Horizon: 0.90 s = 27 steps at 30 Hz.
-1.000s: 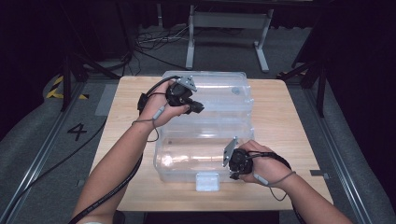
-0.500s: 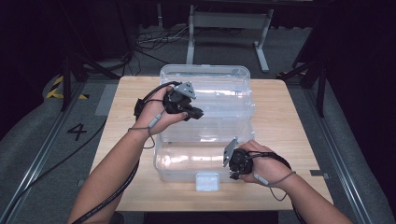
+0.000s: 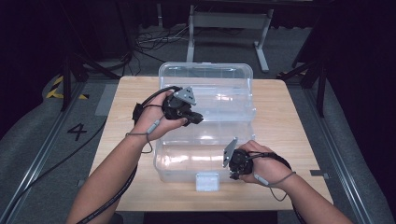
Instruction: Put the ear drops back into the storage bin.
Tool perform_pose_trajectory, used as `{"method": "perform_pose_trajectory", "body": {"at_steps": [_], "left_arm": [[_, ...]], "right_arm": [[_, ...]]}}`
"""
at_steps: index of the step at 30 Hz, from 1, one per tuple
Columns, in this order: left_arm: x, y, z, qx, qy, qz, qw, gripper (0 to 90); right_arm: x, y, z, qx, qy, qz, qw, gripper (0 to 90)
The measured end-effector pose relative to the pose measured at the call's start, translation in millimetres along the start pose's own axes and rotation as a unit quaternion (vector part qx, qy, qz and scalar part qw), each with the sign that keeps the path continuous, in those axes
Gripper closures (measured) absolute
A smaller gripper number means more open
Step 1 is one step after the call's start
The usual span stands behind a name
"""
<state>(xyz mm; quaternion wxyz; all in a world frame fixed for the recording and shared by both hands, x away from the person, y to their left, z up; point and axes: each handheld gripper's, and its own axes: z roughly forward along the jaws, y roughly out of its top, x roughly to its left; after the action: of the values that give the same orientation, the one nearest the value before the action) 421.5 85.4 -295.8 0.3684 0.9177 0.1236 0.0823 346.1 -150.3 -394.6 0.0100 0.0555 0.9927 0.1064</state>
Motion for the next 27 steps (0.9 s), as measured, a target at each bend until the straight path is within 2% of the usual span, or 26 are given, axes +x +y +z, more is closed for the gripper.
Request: {"method": "perform_pose_trajectory", "body": {"at_steps": [27], "left_arm": [[-22.8,-6.8,-3.3,0.004,-0.011,0.012,0.9999,85.9]], "right_arm": [[1.8,-0.5,-0.1,-0.002,-0.005,0.0,1.0,82.4]]}}
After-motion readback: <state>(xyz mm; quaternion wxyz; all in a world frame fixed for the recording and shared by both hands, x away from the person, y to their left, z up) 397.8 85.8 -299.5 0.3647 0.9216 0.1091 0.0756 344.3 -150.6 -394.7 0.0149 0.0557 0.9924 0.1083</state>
